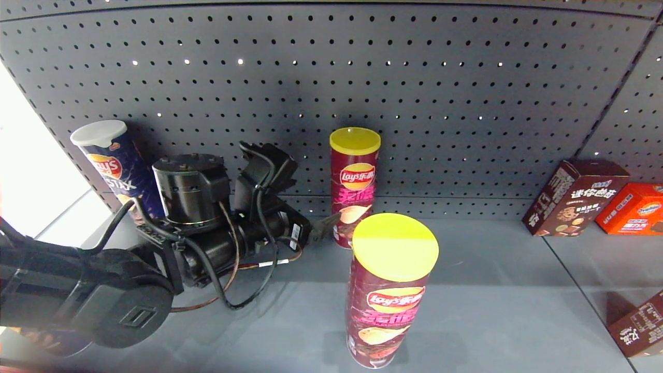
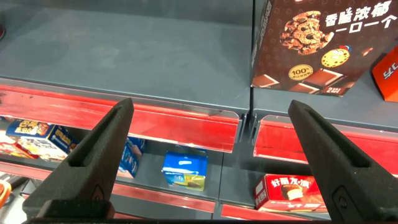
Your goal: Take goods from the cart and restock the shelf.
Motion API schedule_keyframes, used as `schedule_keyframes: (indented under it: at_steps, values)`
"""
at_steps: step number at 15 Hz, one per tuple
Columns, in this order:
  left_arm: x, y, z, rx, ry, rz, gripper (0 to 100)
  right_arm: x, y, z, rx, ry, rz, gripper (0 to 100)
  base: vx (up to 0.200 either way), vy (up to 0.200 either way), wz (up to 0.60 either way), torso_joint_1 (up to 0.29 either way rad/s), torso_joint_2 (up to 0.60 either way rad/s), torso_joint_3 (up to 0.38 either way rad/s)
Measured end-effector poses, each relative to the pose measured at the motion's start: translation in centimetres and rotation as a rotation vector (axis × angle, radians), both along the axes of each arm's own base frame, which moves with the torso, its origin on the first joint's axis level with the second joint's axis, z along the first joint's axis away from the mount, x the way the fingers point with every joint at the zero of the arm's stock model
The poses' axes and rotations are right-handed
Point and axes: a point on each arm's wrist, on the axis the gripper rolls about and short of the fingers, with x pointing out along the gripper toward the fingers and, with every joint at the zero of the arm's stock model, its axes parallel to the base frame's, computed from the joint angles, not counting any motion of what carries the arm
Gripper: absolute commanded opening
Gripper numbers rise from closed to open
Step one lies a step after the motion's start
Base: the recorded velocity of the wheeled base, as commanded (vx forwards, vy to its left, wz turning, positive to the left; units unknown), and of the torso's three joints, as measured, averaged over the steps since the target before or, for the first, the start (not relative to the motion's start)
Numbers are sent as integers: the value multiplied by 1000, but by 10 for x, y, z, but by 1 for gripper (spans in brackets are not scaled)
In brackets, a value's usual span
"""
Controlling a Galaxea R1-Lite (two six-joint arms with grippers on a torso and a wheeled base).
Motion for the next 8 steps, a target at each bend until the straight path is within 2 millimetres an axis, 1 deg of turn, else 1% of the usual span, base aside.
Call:
schedule_keyframes:
  at_steps: [3,5,8]
  values:
    - [-13,10,-3,6,12,8,100,0,0,0,0,0,0,100,0,0,0,0,0,0]
    - [-14,15,-1,5,6,30,100,0,0,0,0,0,1,100,0,0,0,0,0,0]
    - [-14,18,1,13,1,102,100,0,0,0,0,0,1,100,0,0,0,0,0,0]
